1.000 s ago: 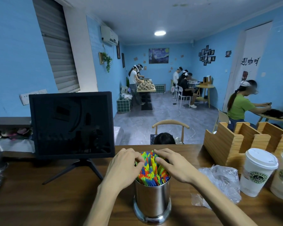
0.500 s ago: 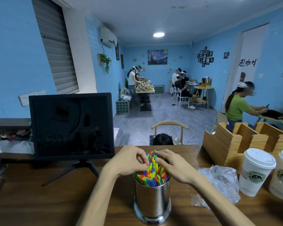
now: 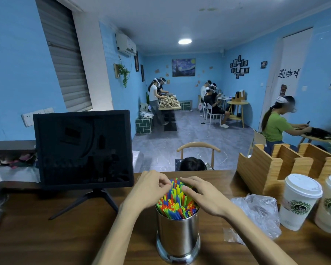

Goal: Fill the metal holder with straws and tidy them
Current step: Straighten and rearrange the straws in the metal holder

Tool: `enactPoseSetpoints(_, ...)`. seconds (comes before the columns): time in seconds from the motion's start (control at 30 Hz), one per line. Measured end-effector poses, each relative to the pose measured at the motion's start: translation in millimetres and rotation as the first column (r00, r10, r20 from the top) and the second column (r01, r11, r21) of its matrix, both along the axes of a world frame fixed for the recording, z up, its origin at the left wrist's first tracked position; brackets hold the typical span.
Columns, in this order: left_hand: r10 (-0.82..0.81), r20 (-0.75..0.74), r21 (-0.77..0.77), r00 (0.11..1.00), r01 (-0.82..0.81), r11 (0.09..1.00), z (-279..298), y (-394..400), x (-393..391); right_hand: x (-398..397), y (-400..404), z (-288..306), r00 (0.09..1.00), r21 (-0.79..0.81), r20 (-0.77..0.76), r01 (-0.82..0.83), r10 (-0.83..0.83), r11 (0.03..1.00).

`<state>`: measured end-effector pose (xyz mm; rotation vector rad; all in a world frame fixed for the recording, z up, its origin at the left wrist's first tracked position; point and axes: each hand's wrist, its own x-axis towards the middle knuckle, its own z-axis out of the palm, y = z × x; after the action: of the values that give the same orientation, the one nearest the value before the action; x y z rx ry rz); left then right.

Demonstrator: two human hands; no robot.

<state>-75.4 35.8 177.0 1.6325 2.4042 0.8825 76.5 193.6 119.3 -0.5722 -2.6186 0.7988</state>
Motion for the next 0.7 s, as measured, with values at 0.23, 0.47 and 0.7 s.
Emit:
enactPoseSetpoints(0.23, 0.090, -0.056, 0.422, 0.994, -0.058, 0.905, 26, -3, 8, 1, -14, 11, 0.991, 0.093, -0.132, 0.024, -0.011, 0.995)
enactPoseSetpoints(0.47, 0.063, -0.031, 0.858, 0.998, -0.006, 0.514, 77, -8, 28, -4, -42, 36, 0.912, -0.133, -0.390, -0.193, 0.128, 0.972)
enactPoseSetpoints(0.7, -0.013, 0.269, 0.884, 0.963, -0.241, 0.400, 66, -4, 15, 17, -23, 62, 0.683, -0.554, -0.698, -0.323, -0.216, 0.767)
